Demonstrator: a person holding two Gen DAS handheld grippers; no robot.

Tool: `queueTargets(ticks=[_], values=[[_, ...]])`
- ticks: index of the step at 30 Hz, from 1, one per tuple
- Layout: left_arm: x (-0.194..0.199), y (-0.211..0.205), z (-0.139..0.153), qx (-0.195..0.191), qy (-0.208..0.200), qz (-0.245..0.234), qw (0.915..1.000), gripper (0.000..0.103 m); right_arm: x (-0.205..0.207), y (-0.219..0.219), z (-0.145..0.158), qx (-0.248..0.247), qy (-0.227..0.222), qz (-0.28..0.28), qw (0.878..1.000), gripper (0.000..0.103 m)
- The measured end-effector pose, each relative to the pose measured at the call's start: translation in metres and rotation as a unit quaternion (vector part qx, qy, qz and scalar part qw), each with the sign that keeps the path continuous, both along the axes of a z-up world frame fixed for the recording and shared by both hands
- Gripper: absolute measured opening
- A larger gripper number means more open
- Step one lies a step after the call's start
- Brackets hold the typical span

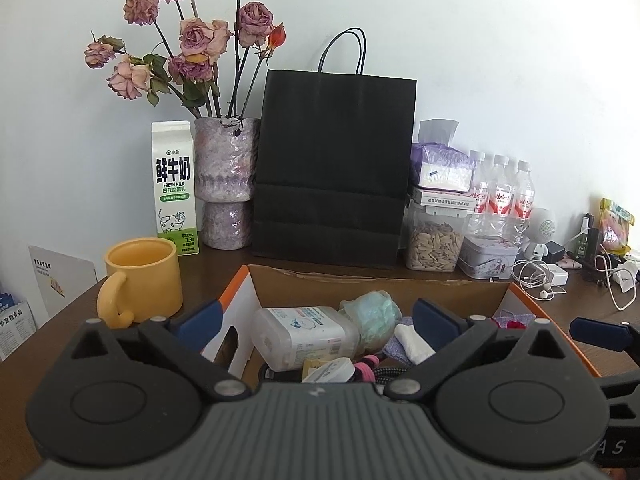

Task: Organize objects
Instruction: 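Lower the puck and rose into the box and open both grippers, then grasp the black USB cable with the left gripper while the right gripper grasps the clear band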

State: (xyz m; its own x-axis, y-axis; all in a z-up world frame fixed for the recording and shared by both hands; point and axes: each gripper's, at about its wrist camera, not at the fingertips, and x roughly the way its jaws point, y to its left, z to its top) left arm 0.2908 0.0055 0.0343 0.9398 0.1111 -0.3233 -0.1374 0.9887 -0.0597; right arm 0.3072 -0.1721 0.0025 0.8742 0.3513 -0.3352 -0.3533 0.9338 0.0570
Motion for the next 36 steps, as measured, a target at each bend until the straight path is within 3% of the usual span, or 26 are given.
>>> queueTargets(ticks=[12,25,36], values=[[-0.033,0.006,0.0,0.008,0.009,-0.004,0.9999,0.103,-0.028,-0.002,0.006,-0.009,-0.018,0.018,1.0,0.103],[-0.072,0.015,-0.025,0.029,0.074,-0.025,0.9965,0.103,-0.069,-0.012,-0.005,-0.033,-0.013,0.04,0.999,0.103],[-0.089,0.003,-0.061,0.048,0.149,-0.079,0.9846,0.103,-0.094,-0.015,-0.032,-0.08,0.021,0.061,0.995,0.103]])
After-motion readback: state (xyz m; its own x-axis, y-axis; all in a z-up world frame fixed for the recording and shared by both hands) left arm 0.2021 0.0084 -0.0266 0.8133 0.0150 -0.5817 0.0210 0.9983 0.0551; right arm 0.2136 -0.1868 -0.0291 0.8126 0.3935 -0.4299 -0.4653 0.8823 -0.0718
